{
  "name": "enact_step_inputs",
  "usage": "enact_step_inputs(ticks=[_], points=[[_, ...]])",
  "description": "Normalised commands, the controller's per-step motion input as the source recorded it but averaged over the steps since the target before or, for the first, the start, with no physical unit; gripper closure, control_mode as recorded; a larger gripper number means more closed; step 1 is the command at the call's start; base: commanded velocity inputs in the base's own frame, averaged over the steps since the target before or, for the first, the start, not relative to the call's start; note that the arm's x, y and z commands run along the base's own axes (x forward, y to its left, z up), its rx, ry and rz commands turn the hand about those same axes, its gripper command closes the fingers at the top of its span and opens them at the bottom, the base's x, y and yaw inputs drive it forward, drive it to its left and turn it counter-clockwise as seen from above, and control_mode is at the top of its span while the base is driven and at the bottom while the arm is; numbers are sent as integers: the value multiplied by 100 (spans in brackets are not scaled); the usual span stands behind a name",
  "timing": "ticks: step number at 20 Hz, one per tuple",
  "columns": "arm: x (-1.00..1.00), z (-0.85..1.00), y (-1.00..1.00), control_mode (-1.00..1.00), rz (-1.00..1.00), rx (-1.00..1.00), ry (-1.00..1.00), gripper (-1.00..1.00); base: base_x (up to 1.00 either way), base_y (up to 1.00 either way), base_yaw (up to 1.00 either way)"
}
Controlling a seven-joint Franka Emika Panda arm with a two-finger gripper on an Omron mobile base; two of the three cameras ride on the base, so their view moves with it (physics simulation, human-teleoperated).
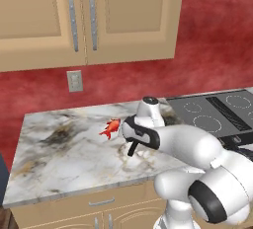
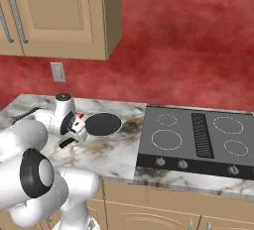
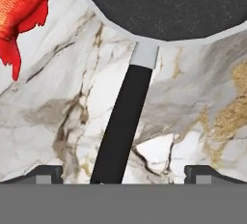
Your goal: Place both pans onto different burners. Then place the carrot and the fish on different pans.
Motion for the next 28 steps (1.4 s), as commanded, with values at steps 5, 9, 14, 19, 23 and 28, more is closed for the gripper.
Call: enact_step_inputs(ticks=[5,9,14,19,23,28], points=[[26,-22,1,-100,0,0,6,-100,0,0,0],[22,-24,6,-100,0,0,7,-100,0,0,0],[23,-25,14,-100,0,0,8,-100,0,0,0],[14,-15,7,-100,0,0,4,100,0,0,0],[0,0,-6,-100,0,0,0,100,0,0,0],[-8,0,-7,-100,0,0,-2,100,0,0,0]])
